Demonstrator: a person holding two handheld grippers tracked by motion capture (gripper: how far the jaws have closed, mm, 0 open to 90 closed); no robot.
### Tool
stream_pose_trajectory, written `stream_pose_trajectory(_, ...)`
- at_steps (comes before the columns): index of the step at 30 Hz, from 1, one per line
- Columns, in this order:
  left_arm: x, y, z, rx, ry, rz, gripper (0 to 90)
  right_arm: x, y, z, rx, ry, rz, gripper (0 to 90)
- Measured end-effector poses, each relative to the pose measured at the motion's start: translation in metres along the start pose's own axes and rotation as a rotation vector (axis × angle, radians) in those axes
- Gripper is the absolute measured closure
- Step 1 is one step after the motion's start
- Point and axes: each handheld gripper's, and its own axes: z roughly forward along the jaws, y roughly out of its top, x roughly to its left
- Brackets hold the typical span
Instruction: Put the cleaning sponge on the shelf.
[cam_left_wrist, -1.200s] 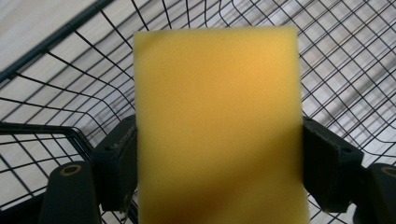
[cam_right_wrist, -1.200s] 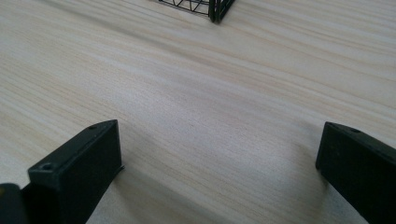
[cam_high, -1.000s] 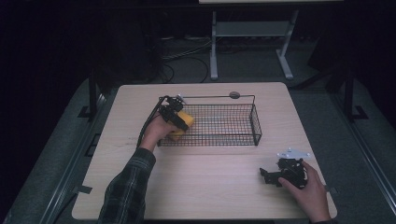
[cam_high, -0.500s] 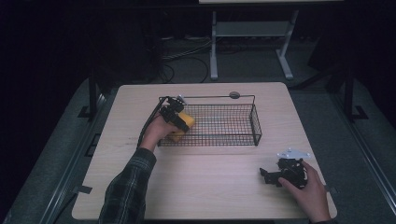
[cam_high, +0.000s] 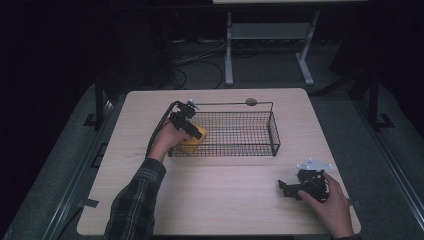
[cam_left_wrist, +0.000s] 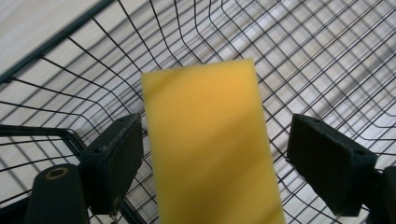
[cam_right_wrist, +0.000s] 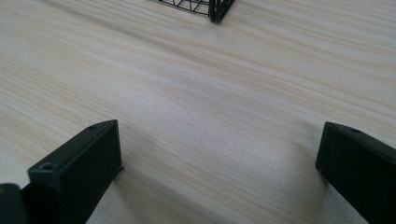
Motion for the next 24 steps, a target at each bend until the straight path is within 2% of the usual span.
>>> stream_pose_trajectory(14, -0.002, -0.005, -0.034, -0.078, 0.007, 0.01, 18.2, 0.0, 0.0, 0.0, 0.0, 0.0, 0.0, 0.0)
stream_pose_trajectory(24, -0.006, -0.028, -0.063, -0.145, 0.019, 0.005, 18.7, 0.0, 0.0, 0.0, 0.001, -0.001, 0.002, 0.0)
